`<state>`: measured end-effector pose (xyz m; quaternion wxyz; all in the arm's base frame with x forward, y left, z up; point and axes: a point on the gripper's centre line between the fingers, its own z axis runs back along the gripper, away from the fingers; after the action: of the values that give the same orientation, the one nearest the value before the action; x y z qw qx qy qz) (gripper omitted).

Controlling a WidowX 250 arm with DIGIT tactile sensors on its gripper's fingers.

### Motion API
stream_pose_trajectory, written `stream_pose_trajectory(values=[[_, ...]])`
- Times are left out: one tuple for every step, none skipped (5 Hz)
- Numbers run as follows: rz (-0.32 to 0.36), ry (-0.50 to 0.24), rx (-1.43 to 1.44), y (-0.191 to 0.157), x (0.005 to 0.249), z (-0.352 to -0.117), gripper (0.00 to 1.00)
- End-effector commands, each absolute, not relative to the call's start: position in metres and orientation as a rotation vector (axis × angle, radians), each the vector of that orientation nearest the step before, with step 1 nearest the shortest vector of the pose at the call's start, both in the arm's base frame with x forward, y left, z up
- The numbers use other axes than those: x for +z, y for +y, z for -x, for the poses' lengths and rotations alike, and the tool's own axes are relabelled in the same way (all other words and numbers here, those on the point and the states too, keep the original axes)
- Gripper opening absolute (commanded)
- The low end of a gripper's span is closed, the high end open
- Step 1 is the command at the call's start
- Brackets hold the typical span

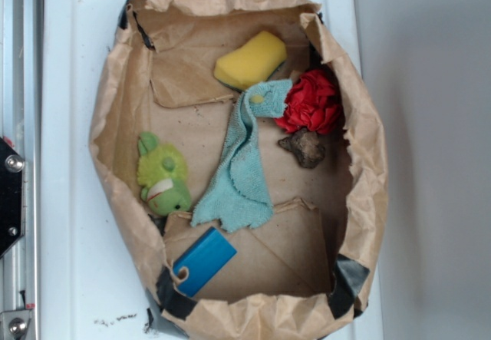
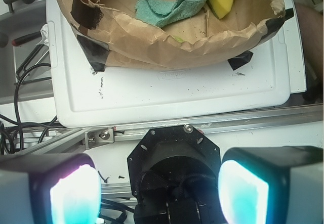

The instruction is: Grab the blue block.

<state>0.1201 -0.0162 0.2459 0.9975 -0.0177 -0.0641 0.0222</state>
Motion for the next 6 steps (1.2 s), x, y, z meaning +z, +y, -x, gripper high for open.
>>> stream_pose_trajectory(values=[[0.035,-0.128,0.044,-0.016,0.246,-0.120,1.00],[0.079,-0.125,0.058,-0.028,0.243,-0.154,1.00],[0.055,-0.147,0.130,-0.030,0.237,-0.190,1.00],[0.071,-0.146,0.206,-0.028,0.223,-0.224,1.00],[0.172,-0.211,0.433,-0.019,0.207,-0.249,1.00],[0.227,-0.234,0.573,-0.014,0.187,-0.266,1.00]])
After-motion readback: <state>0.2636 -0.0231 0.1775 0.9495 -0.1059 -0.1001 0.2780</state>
